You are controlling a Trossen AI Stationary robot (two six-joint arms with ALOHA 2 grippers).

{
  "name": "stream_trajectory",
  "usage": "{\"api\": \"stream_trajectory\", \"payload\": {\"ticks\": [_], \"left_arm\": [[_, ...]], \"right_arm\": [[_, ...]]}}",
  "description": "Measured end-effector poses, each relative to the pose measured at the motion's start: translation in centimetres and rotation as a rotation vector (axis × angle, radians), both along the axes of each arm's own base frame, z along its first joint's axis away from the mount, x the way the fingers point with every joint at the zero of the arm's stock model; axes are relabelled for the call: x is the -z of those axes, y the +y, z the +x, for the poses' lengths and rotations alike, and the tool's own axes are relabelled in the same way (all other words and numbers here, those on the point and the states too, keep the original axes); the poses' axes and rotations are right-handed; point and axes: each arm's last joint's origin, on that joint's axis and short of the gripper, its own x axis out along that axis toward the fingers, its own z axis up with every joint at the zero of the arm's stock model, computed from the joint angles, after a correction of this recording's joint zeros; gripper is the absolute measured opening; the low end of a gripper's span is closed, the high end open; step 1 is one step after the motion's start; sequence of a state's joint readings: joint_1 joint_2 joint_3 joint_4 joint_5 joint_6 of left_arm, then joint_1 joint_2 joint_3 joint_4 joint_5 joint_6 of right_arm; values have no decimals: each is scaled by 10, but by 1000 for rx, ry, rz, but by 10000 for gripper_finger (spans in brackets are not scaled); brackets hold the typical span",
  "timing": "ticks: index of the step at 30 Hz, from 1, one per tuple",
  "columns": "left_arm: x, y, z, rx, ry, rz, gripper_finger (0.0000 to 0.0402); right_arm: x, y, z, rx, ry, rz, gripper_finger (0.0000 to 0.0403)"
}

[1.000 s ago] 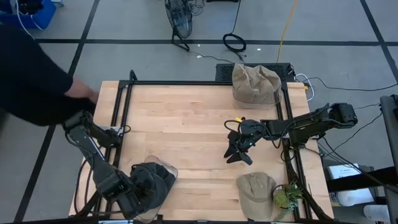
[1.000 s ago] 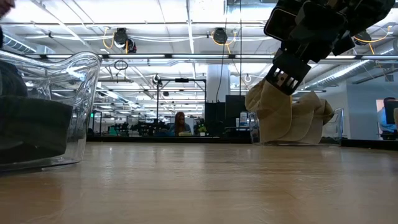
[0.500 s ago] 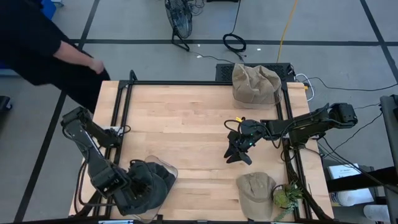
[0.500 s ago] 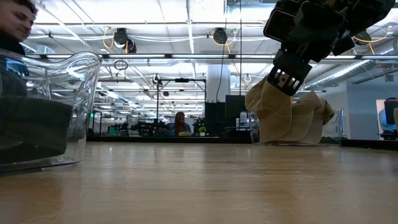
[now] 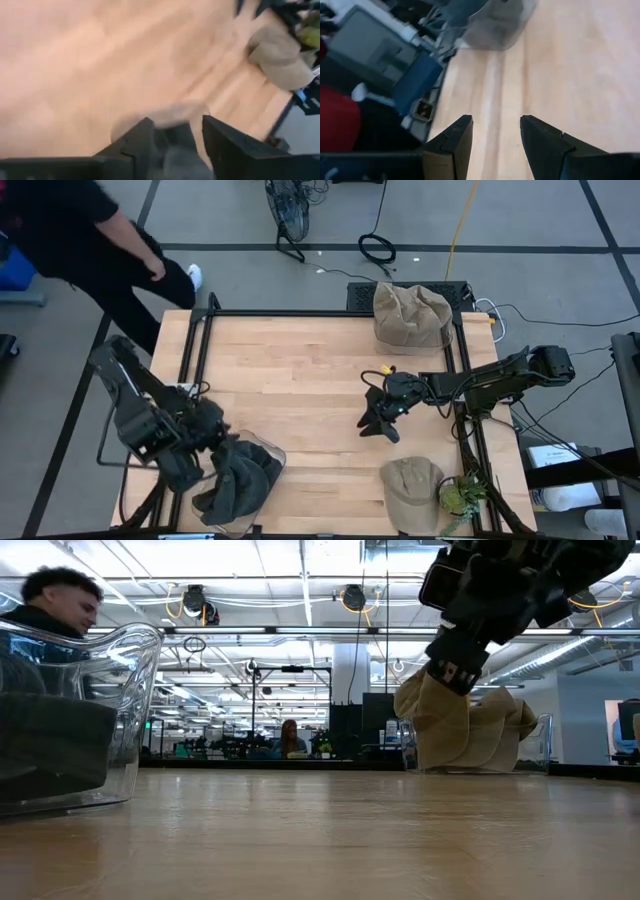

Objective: Pick & Place hat
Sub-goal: Put the brown cap into the top transparent bin

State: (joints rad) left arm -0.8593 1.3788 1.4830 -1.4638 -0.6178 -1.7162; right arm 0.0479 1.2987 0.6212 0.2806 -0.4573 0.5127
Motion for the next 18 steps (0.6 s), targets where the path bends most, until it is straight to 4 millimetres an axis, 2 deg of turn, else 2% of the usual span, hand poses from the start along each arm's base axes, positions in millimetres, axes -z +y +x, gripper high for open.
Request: {"api": "stream_trajectory", "payload": {"ticks": [2, 7, 13, 18], "left_arm": [[-4, 8, 3, 60, -23, 90, 138], [-7, 25, 18, 199, 24, 282, 18], [-1, 48, 51, 363, 80, 449, 5], [25, 71, 81, 586, 148, 487, 4]], "right_arm": [[0, -1, 1, 46, 4, -13, 150], [1, -5, 2, 192, 30, -13, 150], [1, -7, 3, 278, 29, -41, 150], [1, -8, 3, 282, 21, -65, 150]]}}
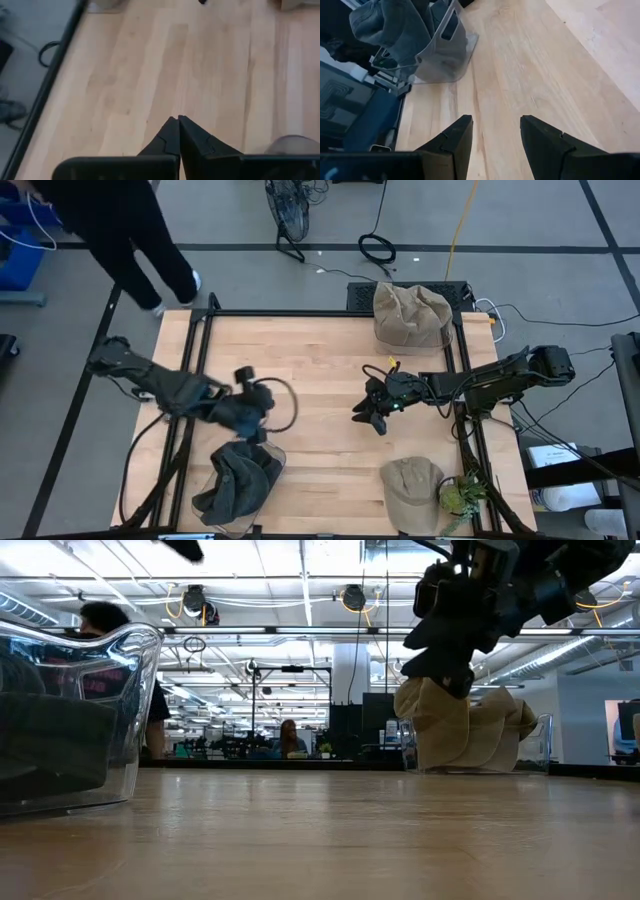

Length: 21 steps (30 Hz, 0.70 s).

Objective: Pick & Place hat
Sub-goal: Put the brown cap into the top transparent bin

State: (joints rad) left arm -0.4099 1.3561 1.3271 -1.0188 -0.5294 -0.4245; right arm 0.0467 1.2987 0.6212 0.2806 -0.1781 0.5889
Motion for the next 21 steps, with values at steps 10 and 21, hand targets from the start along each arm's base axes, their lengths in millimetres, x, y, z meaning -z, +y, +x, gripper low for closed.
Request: {"api": "stream_trajectory", "payload": {"ticks": [10, 21], "left_arm": [[47, 50, 19, -64, -149, -27, 3], [76, 84, -39, 146, -485, -78, 2]], "right_arm": [[-2, -12, 2, 159, -36, -135, 150], [-33, -25, 14, 136, -239, -267, 150]]}}
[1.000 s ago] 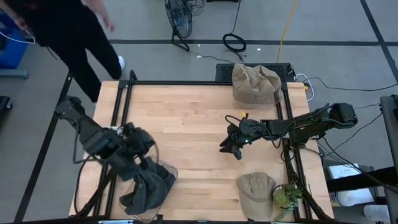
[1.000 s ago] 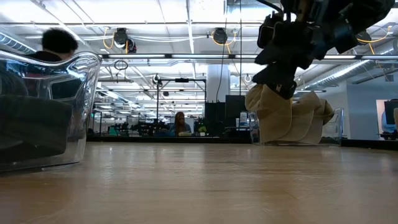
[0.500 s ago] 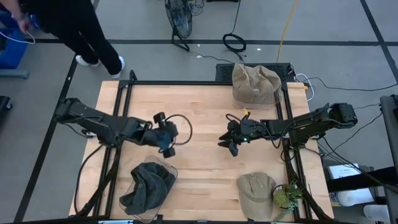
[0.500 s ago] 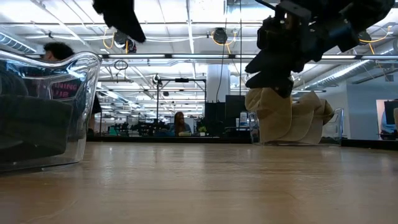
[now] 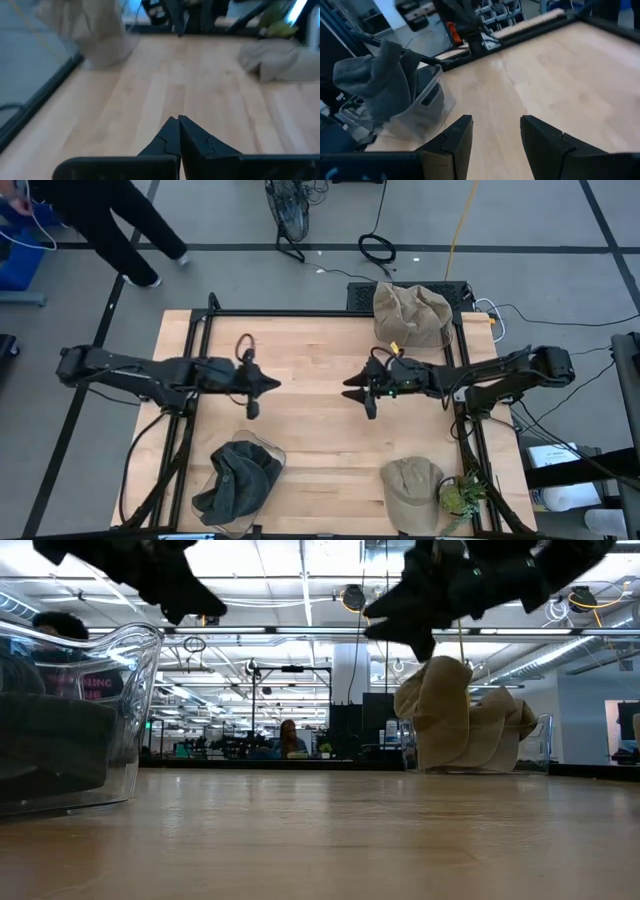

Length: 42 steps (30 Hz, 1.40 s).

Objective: Pick & Place hat
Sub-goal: Put the brown cap into the top transparent bin

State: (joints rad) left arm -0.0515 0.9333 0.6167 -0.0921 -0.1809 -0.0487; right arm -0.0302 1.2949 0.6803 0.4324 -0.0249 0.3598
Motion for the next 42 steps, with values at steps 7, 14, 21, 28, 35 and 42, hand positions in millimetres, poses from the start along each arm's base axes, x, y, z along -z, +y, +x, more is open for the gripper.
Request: {"api": "stream_trajectory", "payload": {"ticks": [7, 14, 21, 28, 35, 42], "left_arm": [[1, 6, -30, 16, -98, -30, 2], [-3, 2, -41, 107, -147, -102, 8], [-3, 1, -41, 150, -146, -130, 9], [-3, -1, -41, 201, -143, -125, 8], [-3, -1, -41, 209, -144, -101, 6], [-3, 0, -41, 214, -143, -81, 4]], "right_arm": [[-54, 4, 16, 59, 183, -154, 150], [-111, 14, 10, 121, 346, -169, 150], [-132, 39, 6, 184, 297, -234, 150], [-125, 57, 2, 204, 338, -169, 150], [-119, 65, 7, 163, 357, -100, 150], [-103, 75, 17, 31, 450, 37, 150]]}}
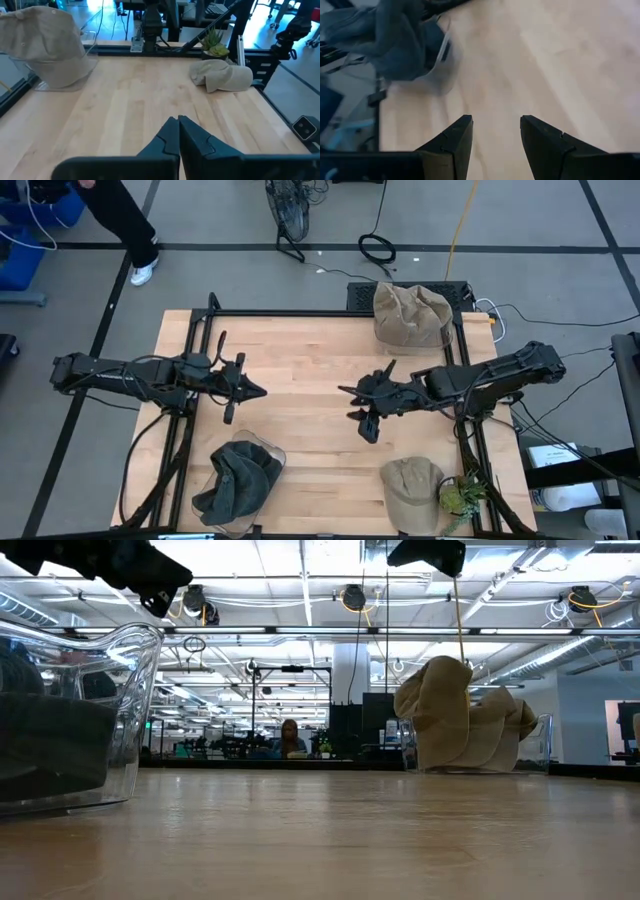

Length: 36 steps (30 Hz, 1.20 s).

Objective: Pick & Place hat
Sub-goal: Put the brown cap into the top transparent bin

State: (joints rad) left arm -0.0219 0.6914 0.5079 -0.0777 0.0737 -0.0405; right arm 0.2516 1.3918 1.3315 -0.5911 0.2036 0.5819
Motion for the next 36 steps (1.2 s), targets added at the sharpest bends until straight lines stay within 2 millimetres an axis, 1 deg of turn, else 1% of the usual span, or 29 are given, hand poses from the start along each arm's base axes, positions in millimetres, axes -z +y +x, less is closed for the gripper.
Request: {"api": "stream_trajectory", "payload": {"ticks": [2, 5, 9, 13, 20, 23, 27, 29, 32, 36], "left_arm": [[0, 0, 0, -1, -1, 10, 9], [0, 0, 0, -1, -2, 13, 6], [0, 0, 0, -2, -2, 14, 7], [0, 0, 0, -4, -1, 15, 6], [0, 1, 0, -21, 0, 18, 9], [0, 1, 0, -21, -1, 18, 3], [0, 1, 0, -22, -1, 17, 10], [0, 1, 0, -22, 0, 16, 6], [0, 1, 0, -24, 0, 12, 4], [0, 1, 0, -38, 1, -8, 9]], "right_arm": [[2, 1, 0, -8, 13, 28, 150], [5, 4, -3, -17, 56, 17, 150], [17, 3, -18, -1, 250, -9, 150], [26, 5, -34, 56, 426, 23, 150], [31, 21, -56, 89, 607, 89, 150], [32, 29, -63, 125, 647, 101, 150], [37, 40, -71, 135, 673, 98, 150], [45, 46, -76, 145, 693, 93, 150], [64, 53, -86, 179, 746, 87, 150], [90, 63, -96, 137, 790, 110, 151]]}}
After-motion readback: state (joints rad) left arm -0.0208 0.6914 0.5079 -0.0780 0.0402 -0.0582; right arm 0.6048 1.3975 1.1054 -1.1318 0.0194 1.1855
